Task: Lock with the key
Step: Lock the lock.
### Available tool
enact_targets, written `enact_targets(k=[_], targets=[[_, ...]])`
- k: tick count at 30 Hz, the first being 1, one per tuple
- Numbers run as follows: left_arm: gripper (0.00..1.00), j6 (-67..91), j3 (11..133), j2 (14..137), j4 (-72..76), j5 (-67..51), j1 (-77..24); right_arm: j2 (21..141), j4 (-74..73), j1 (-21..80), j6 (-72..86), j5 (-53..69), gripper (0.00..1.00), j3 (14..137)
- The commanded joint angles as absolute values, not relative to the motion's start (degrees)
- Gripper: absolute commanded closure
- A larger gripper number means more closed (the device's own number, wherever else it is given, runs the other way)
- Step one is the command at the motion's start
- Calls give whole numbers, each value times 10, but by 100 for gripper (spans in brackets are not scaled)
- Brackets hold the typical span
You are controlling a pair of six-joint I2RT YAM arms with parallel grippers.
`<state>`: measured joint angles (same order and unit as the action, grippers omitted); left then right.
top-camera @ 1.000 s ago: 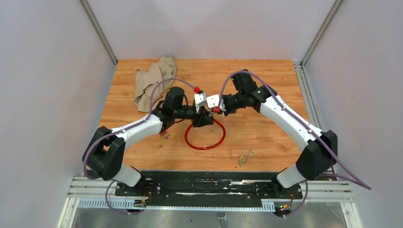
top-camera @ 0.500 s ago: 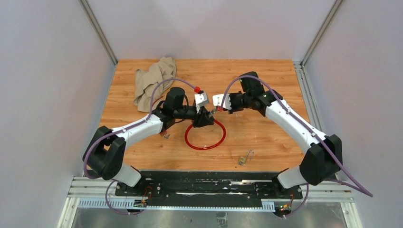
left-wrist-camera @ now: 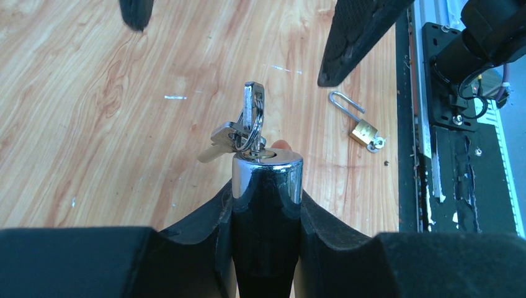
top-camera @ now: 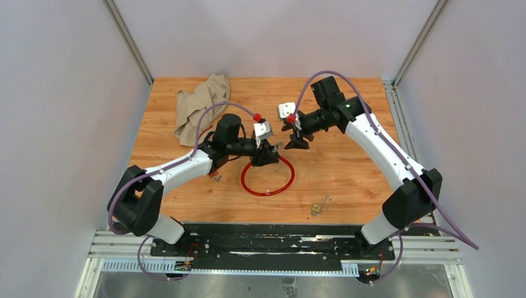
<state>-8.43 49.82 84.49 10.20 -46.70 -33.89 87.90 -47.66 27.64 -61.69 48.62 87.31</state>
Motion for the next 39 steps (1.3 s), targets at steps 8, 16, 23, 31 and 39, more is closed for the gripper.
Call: enact_targets(k=[8, 16, 23, 31, 39], targets=[[100, -94, 496, 834, 78, -473, -346, 971, -580, 277, -581, 562, 75, 957], [100, -88, 496, 843, 77, -482, -346, 914, -483, 299, -635, 524, 99, 866], [100, -66, 496, 852, 82, -517, -345, 844, -412, 314, -748, 468, 99, 767], [100, -142, 534, 861, -28, -512, -345, 797, -349, 304, -787, 386, 99, 698], [100, -161, 529, 842, -36, -486, -338, 788, -341, 248, -702, 398, 99, 717]])
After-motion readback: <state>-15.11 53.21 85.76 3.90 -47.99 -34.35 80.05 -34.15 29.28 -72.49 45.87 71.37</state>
